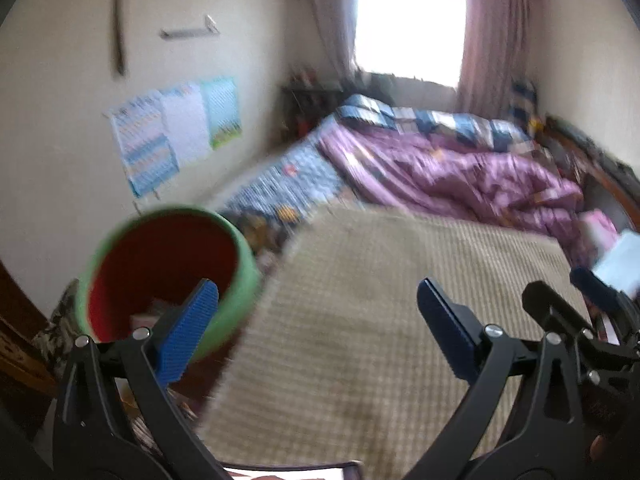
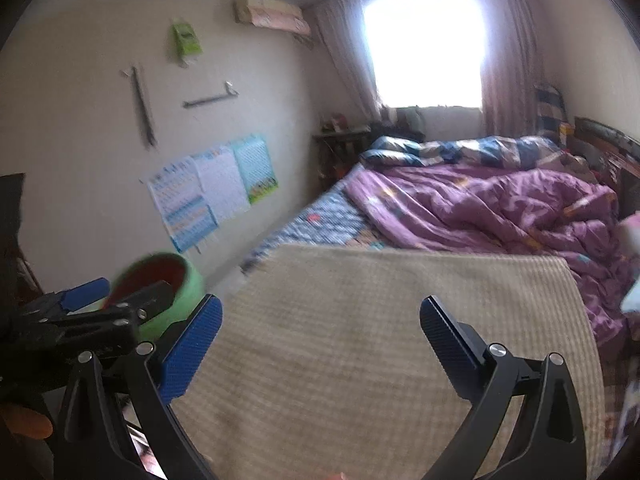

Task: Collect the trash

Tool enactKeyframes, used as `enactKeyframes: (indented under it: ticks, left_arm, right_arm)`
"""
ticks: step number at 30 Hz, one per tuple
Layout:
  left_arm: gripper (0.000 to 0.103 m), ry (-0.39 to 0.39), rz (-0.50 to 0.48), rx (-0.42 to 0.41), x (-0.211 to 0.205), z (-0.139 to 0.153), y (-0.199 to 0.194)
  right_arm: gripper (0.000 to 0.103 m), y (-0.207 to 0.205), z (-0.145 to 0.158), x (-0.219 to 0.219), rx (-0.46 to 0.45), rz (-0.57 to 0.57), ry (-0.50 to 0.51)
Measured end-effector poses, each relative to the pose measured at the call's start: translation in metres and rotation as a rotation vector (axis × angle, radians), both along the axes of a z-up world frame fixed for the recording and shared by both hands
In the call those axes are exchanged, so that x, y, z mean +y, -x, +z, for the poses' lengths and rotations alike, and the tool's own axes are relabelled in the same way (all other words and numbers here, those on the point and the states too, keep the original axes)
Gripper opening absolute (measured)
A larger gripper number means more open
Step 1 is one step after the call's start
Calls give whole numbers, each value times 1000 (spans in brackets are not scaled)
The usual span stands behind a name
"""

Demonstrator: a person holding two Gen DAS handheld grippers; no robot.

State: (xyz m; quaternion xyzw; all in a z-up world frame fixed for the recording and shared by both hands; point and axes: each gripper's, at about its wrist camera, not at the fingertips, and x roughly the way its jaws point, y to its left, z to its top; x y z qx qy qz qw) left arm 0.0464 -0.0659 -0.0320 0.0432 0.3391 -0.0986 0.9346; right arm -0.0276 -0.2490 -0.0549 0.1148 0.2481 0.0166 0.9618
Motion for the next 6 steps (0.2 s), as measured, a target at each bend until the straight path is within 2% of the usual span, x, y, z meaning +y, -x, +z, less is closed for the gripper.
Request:
enactKeyframes:
  ticks: [2, 6]
  left_arm:
    - [97, 7, -41, 69, -20, -17, -13]
    - [98, -36, -73, 88, -65, -54, -42]
  right_arm:
    - [96, -9, -20, -19, 89, -65, 35]
    - [96, -24, -60, -66, 243, -220, 23]
